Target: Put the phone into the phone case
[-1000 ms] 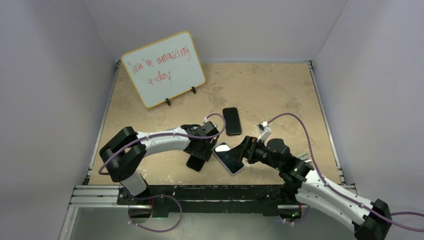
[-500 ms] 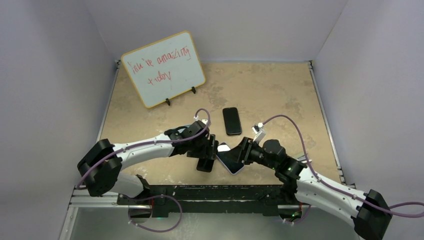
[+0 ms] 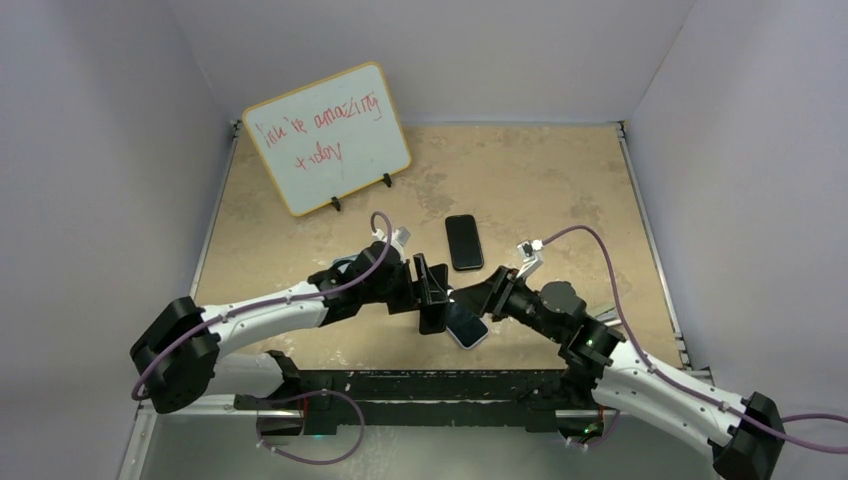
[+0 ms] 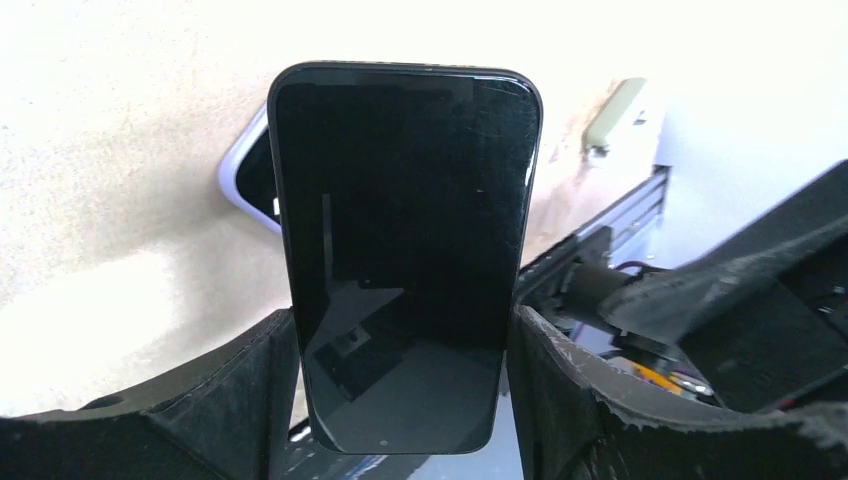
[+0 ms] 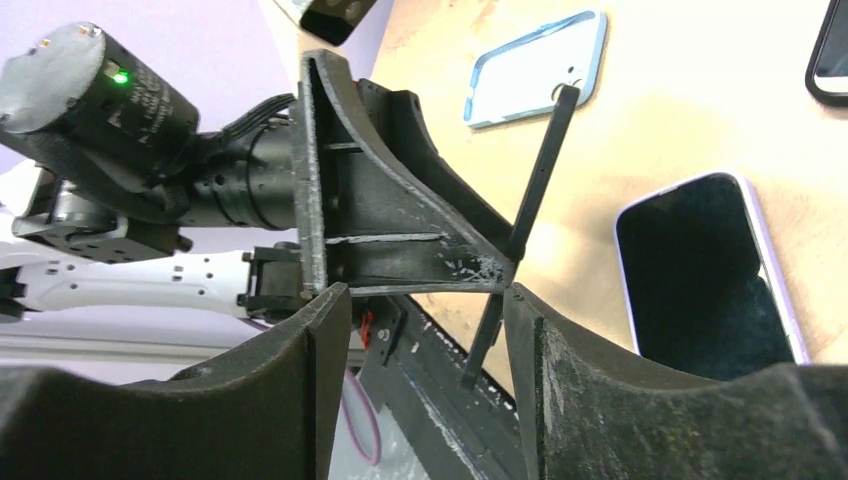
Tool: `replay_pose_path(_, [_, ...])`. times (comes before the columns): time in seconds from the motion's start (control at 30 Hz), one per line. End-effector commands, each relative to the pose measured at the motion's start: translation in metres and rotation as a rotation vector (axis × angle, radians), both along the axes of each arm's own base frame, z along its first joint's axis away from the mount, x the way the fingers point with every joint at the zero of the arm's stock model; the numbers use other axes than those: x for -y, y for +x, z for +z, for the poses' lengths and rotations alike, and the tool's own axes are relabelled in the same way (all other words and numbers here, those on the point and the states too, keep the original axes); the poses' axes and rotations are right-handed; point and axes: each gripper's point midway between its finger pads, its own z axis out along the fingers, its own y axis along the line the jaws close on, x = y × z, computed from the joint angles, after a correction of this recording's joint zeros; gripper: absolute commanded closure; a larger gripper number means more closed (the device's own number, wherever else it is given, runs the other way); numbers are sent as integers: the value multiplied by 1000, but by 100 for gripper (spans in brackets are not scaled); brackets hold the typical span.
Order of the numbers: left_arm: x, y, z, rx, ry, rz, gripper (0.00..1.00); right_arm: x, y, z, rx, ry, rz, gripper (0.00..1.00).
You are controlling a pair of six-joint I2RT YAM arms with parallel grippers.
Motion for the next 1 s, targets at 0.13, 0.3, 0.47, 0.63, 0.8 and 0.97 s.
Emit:
replay_pose_path(0.13, [8,35,77,94,-257,165,77,-12,11,40,188,-30,41,39])
replay_pose_path(0.3, [7,49,103,132,-335,234,78,-20,11,40,189,-21,67,39])
replay_pose_path(0.47, [9,55,112,129,-375,271,79,-26,20,43,216,-82,64,39])
replay_pose_path(0.63, [13,55,112,111,-404,267,79,-29,30,37,203,-95,34,52])
replay_pose_path(0.8, [12,57,109,113,-392,282,79,-38,33,25,172,-117,52,68])
replay_pose_path(0.97, [9,57,111,138,-381,274,70,-31,38,20,163,-139,5,100])
